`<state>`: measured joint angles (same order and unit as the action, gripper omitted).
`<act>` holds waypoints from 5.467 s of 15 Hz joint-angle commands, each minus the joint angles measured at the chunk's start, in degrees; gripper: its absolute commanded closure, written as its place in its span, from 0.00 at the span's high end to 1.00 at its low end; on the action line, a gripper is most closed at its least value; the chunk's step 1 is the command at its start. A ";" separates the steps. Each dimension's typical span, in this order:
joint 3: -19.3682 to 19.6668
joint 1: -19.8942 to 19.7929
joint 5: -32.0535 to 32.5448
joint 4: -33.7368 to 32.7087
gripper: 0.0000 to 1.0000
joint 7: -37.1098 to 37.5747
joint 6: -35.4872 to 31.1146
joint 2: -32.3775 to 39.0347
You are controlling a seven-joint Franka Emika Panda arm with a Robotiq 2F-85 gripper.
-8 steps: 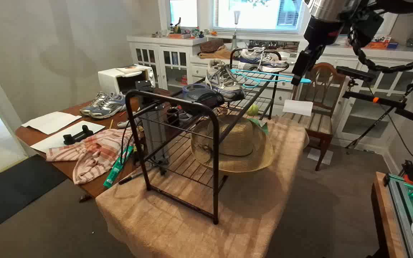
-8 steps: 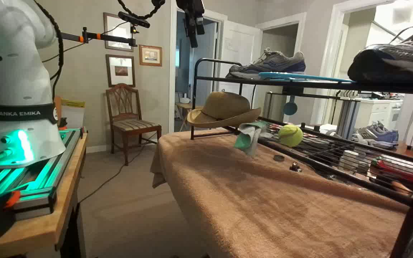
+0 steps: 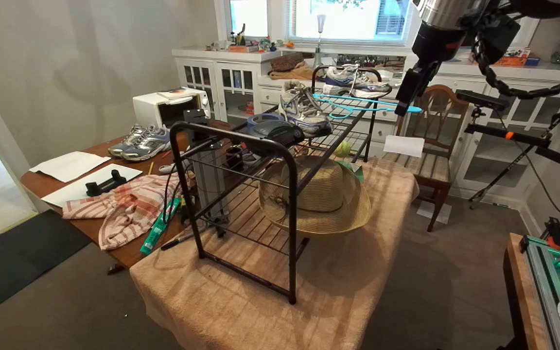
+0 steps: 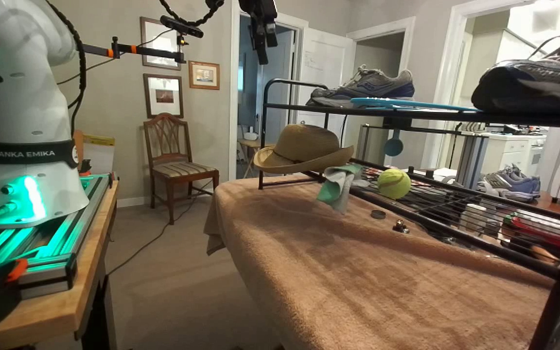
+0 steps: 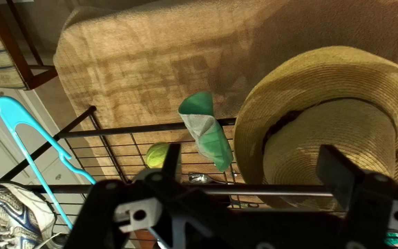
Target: Push the brown hat slightly forward
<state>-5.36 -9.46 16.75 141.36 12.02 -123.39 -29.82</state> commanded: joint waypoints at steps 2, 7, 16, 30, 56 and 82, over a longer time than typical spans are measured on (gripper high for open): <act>0.90 1.06 0.55 -0.11 1.00 0.43 0.24 0.07; 0.90 1.06 0.55 -0.11 1.00 0.43 0.24 0.07; 1.94 1.67 -0.90 1.66 1.00 1.18 -7.13 4.43; 6.98 6.95 -7.70 3.06 0.49 -19.39 -10.32 17.67; 4.49 1.18 39.62 -0.48 0.00 31.70 -49.59 32.12; 1.44 1.10 26.97 2.20 0.00 23.14 -43.91 33.80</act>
<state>-5.13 -8.25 39.62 145.68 31.96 -168.43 3.38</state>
